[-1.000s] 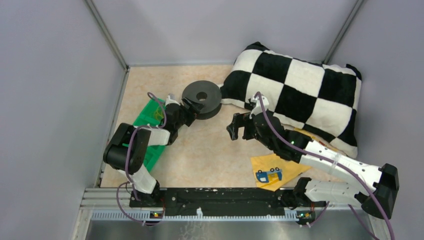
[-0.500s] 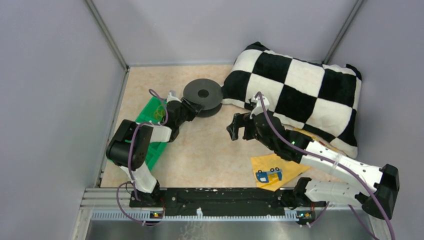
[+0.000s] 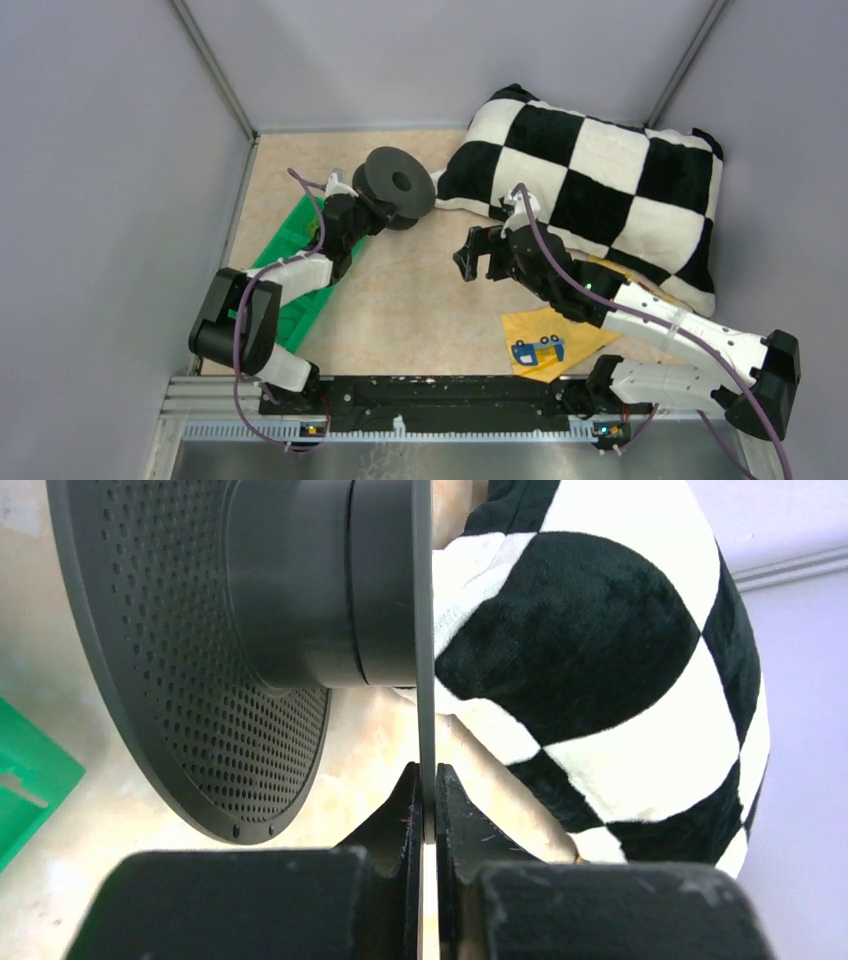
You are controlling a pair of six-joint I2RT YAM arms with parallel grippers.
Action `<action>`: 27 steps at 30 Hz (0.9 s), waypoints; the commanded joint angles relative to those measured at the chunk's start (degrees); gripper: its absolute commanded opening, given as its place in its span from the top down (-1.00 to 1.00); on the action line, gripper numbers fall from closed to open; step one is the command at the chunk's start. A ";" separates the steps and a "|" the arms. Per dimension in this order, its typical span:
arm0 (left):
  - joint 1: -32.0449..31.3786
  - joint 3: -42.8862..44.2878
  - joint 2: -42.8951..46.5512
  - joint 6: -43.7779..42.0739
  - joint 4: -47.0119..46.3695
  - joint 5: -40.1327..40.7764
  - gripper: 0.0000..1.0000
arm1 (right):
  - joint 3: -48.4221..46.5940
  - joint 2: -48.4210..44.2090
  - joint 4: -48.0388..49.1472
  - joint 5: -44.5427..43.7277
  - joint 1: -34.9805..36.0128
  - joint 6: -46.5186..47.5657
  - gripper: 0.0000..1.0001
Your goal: Wrap the cables
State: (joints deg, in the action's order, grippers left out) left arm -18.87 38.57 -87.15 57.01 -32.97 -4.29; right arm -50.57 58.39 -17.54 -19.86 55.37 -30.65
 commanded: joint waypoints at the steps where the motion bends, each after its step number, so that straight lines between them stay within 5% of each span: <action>1: -1.90 2.98 8.20 -10.35 6.20 3.00 1.00 | -0.06 -1.71 1.50 -0.35 0.26 -0.46 -0.97; 14: -15.51 7.10 24.90 -34.58 31.72 2.82 1.00 | 3.06 -6.44 1.06 -7.34 0.25 -5.09 -0.97; 21: -17.06 7.33 24.78 -46.37 32.44 -16.79 1.00 | 3.56 -12.24 -6.81 -17.09 0.17 -8.14 -0.97; 27: -17.05 14.56 20.02 -55.99 43.67 -31.40 1.00 | 5.02 -18.91 -10.72 -21.74 -0.54 -6.40 -0.97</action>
State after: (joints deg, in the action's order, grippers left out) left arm -35.79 45.47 -64.93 10.92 8.56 -21.96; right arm -46.30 43.64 -25.43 -36.10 55.33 -37.56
